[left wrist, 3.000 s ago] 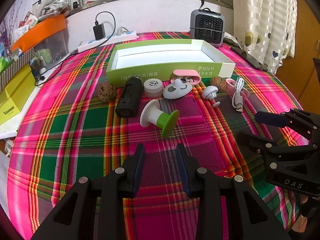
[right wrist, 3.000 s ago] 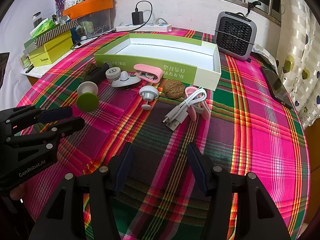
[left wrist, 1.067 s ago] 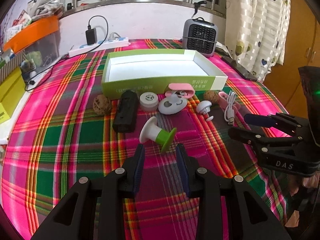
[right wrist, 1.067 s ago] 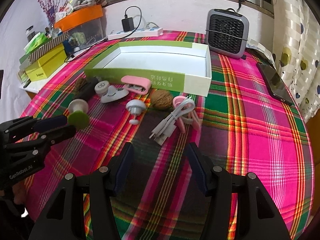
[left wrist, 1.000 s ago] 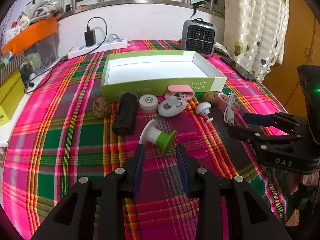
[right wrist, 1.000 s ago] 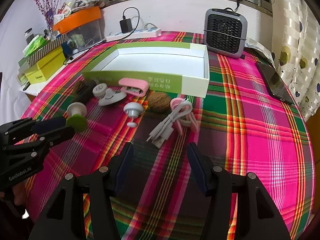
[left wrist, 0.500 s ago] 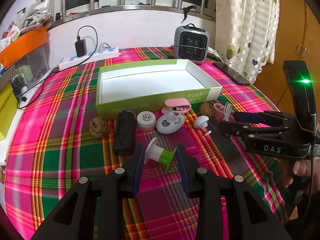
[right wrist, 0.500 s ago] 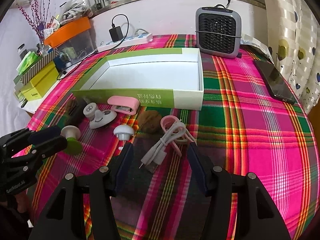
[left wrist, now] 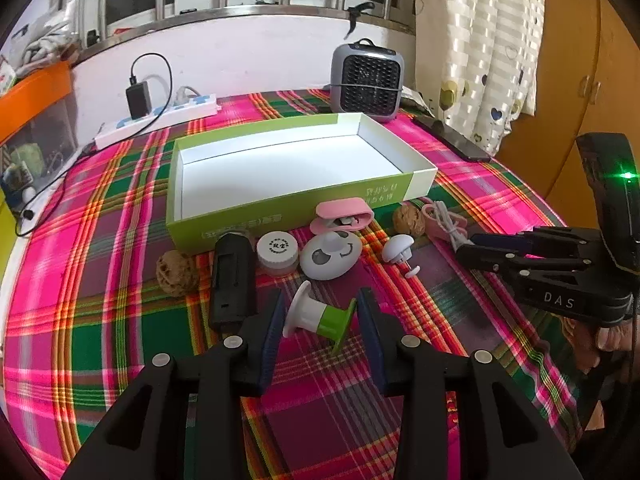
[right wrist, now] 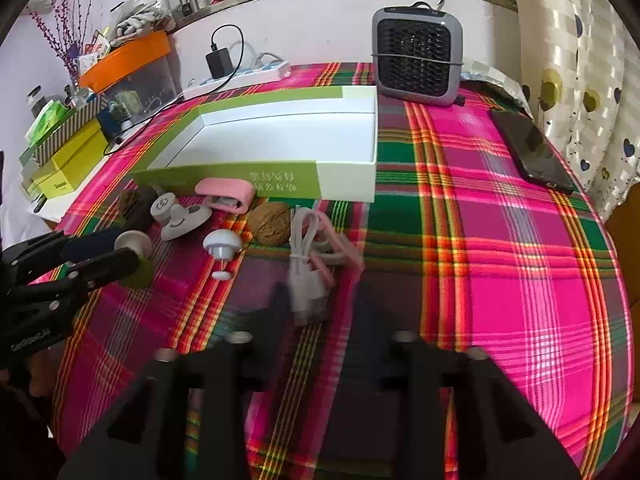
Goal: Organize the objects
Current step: 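Grasp the white USB cable with the right gripper while the left gripper grasps the white-green spool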
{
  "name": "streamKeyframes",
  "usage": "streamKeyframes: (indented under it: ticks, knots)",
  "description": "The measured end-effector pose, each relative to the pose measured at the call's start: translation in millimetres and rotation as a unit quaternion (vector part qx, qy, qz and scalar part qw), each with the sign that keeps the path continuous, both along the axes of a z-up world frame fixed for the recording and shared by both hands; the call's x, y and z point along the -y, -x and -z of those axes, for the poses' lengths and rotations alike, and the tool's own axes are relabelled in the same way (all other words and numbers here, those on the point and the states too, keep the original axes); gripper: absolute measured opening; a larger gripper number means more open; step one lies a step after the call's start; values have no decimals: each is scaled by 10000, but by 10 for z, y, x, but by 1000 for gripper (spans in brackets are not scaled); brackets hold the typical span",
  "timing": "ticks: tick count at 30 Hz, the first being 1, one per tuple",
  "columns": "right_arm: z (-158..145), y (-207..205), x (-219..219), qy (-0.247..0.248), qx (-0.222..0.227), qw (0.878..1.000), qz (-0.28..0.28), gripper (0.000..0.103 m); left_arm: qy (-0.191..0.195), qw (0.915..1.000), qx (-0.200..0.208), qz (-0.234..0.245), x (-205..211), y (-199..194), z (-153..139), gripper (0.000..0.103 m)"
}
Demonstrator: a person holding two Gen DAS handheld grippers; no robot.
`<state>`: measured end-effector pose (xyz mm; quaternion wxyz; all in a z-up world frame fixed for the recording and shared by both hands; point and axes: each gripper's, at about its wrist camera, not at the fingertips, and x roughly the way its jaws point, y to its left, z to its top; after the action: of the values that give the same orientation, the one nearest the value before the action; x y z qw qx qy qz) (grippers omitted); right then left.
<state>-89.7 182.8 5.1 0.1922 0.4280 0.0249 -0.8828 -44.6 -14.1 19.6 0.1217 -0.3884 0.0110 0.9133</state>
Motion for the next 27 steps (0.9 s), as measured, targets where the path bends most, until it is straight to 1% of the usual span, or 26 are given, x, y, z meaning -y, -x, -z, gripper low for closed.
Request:
streamKeyframes:
  ticks: [2, 9, 13, 19, 20, 27]
  knots:
    - [-2, 1, 3, 0, -15, 10000, -36, 21, 56, 10000, 24, 23, -18, 8, 19, 36]
    - [-5, 8, 40, -88, -57, 9998, -155, 21, 161, 9997, 169, 46, -61, 44, 100, 36]
    - [-3, 28, 73, -186, -55, 9994, -270, 21, 188, 9996, 226, 54, -75, 56, 129, 33]
    - [13, 53, 94, -270, -76, 9989, -363, 21, 126, 9996, 232, 29, -79, 44, 124, 32]
    - [12, 55, 90, -245, -74, 9990, -371, 19, 108, 9997, 228, 33, -84, 36, 121, 32]
    - [-50, -31, 67, -153, -251, 9987, -423, 19, 59, 9999, 147, -39, -88, -21, 83, 32]
